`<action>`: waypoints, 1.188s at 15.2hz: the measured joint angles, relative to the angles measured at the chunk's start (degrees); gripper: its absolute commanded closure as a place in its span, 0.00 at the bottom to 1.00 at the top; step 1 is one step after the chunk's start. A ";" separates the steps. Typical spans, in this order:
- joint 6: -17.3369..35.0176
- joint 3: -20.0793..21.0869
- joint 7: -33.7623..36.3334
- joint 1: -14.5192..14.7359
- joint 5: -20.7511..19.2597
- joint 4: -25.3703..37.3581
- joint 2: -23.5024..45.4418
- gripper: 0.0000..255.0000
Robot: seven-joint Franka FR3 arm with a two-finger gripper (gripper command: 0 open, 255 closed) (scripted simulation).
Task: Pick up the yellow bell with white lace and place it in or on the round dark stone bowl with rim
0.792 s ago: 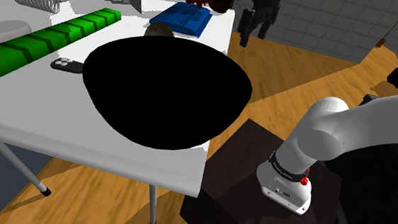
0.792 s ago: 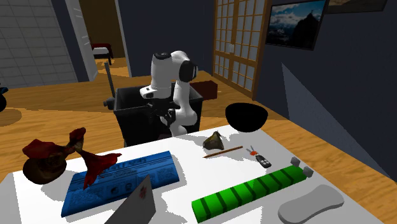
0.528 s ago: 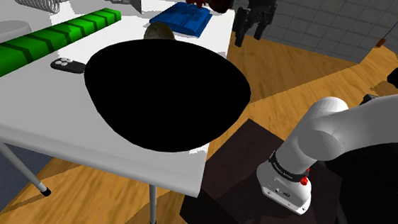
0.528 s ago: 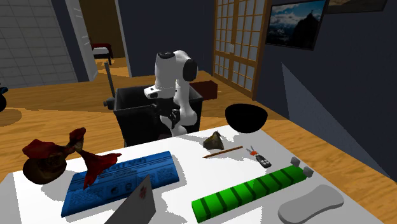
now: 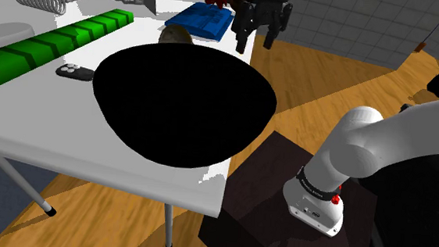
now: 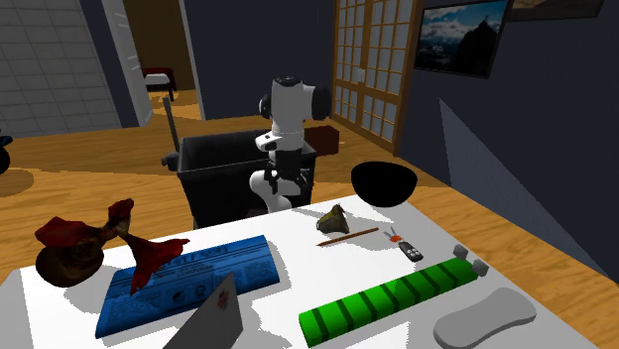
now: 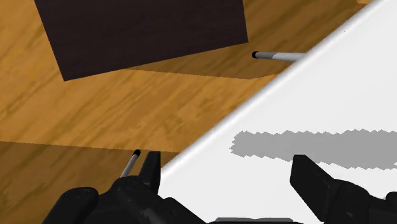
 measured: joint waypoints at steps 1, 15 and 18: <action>0.07 1.06 1.79 0.20 1.17 0.91 0.57 0.00; 6.25 11.76 19.38 0.68 9.93 10.26 9.69 0.00; 8.55 12.15 19.22 0.86 10.31 7.59 9.27 0.00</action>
